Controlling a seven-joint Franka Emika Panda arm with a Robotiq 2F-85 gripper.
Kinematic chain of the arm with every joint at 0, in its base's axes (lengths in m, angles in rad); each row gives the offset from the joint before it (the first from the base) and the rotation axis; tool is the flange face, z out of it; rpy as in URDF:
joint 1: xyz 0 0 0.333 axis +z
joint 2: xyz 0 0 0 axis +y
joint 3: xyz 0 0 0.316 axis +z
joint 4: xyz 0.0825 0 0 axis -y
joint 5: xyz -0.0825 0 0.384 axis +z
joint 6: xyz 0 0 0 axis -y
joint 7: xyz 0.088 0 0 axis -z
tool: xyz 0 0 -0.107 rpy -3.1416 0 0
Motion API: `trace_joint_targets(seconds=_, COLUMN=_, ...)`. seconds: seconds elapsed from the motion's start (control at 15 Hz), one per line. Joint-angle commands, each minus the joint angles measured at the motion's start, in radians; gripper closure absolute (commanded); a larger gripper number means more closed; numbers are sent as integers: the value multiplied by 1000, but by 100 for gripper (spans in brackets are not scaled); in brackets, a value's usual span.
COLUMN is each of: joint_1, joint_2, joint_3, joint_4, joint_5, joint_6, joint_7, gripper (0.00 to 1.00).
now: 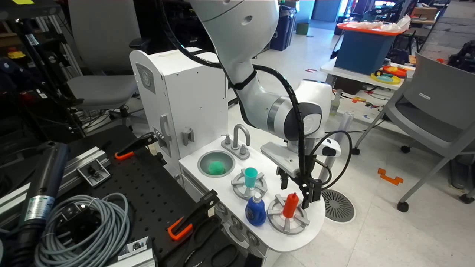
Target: Put the orange bottle in the blue cup
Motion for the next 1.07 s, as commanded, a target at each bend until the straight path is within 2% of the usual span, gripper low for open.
trace_joint_targets(seconds=0.0, joint_1=27, joint_2=55, joint_3=-20, joint_4=82, joint_5=-23, joint_6=-8, joint_7=34, gripper=0)
trace_joint_targets(seconds=0.07, joint_1=30, joint_2=65, joint_3=-20, joint_4=94, joint_5=-22, joint_6=-14, joint_7=36, gripper=0)
trace_joint_targets(seconds=0.13, joint_1=31, joint_2=74, joint_3=-20, joint_4=103, joint_5=-22, joint_6=-19, joint_7=38, gripper=5)
trace_joint_targets(seconds=0.2, joint_1=31, joint_2=85, joint_3=-20, joint_4=114, joint_5=-21, joint_6=-22, joint_7=39, gripper=26)
trace_joint_targets(seconds=0.33, joint_1=31, joint_2=103, joint_3=-23, joint_4=130, joint_5=-20, joint_6=-24, joint_7=44, gripper=32)
trace_joint_targets(seconds=0.73, joint_1=31, joint_2=123, joint_3=-41, joint_4=148, joint_5=-17, joint_6=-19, joint_7=61, gripper=79)
trace_joint_targets(seconds=0.87, joint_1=38, joint_2=72, joint_3=-19, joint_4=87, joint_5=1, joint_6=20, joint_7=47, gripper=86)
trace_joint_targets(seconds=0.93, joint_1=39, joint_2=52, joint_3=-9, joint_4=65, joint_5=6, joint_6=30, joint_7=42, gripper=86)
trace_joint_targets(seconds=1.0, joint_1=41, joint_2=-12, joint_3=20, joint_4=-9, joint_5=19, joint_6=59, joint_7=23, gripper=88)
